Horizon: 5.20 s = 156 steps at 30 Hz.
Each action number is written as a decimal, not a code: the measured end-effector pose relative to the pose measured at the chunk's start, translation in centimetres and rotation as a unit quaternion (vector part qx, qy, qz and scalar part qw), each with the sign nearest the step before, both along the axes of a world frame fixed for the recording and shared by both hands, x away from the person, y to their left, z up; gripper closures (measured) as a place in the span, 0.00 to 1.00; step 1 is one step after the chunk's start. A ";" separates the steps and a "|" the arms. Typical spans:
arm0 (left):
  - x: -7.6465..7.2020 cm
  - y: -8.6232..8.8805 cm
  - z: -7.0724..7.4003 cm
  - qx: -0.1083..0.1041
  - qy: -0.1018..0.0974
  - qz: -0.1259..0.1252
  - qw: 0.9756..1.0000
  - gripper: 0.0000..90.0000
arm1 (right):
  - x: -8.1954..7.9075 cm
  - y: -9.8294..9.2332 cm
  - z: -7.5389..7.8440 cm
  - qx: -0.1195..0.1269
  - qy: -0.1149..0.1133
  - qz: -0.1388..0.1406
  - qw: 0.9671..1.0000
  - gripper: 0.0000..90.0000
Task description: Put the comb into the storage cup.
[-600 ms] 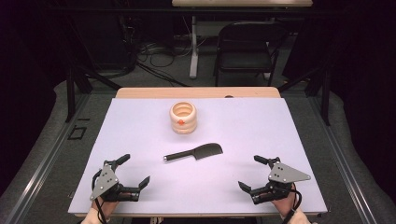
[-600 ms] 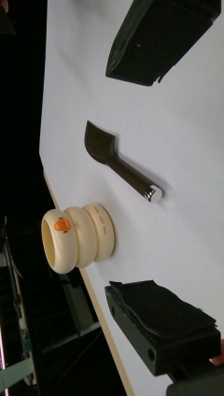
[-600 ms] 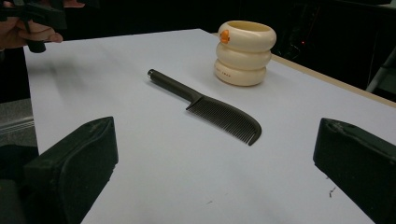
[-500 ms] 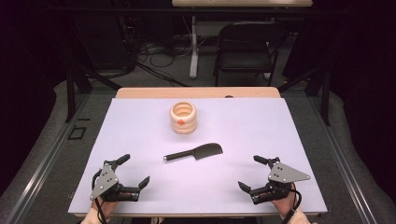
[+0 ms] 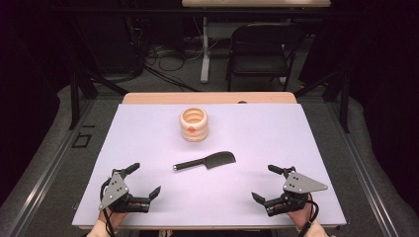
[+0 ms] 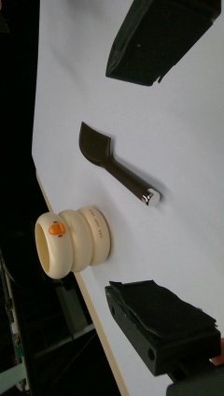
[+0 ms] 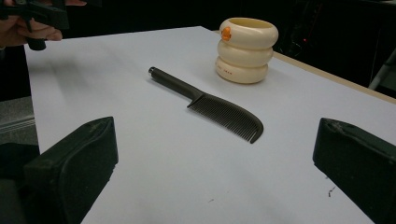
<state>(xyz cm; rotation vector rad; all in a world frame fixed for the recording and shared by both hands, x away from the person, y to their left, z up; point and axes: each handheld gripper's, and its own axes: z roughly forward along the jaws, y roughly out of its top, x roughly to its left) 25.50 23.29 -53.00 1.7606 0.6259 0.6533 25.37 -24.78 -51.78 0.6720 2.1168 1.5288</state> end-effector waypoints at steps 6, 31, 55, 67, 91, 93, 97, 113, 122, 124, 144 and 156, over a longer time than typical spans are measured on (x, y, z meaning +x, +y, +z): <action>0.4 -0.8 0.3 0.008 0.010 -0.009 1.000 0.00 | 0.1 0.0 -0.1 -0.002 0.003 0.001 1.000 0.00; 2.6 -3.1 0.6 0.025 0.016 -0.020 0.999 0.00 | 0.3 0.1 -0.2 -0.007 0.012 -0.001 1.000 0.00; 5.4 -4.8 0.9 0.049 0.039 -0.035 0.997 0.01 | 0.4 -0.1 -0.4 -0.007 0.014 -0.004 1.000 0.00; 6.5 -5.6 1.2 0.069 0.049 -0.038 0.996 0.02 | 0.4 -0.1 -0.4 -0.009 0.015 -0.005 1.000 0.00; 8.7 -7.6 2.4 0.127 0.091 -0.053 0.986 0.00 | 0.3 -0.1 -0.4 -0.010 0.019 -0.006 1.000 0.00; 8.9 -8.0 2.4 0.139 0.096 -0.056 0.984 0.00 | 0.3 -0.1 -0.4 -0.009 0.020 -0.005 1.000 0.00; 9.6 -8.7 2.6 0.165 0.116 -0.062 0.977 0.00 | 0.3 -0.2 -0.4 -0.009 0.019 -0.006 1.000 0.00; 11.5 -10.8 3.0 0.263 0.159 -0.080 0.948 0.00 | 0.3 -0.2 -0.4 -0.008 0.021 -0.006 1.000 0.00; 12.4 -12.0 3.0 0.302 0.170 -0.088 0.934 0.00 | 0.3 -0.2 -0.4 -0.010 0.021 -0.005 1.000 0.00; 12.6 -12.2 3.0 0.308 0.173 -0.086 0.932 0.00 | 0.3 -0.2 -0.5 -0.010 0.023 -0.005 1.000 0.00; 14.1 -15.3 2.2 0.390 0.198 -0.092 0.895 0.18 | 0.4 -0.2 -0.5 -0.012 0.026 -0.003 1.000 0.00; 14.7 -17.1 1.7 0.443 0.212 -0.113 0.864 0.50 | 0.4 -0.2 -0.6 -0.010 0.029 -0.002 1.000 0.00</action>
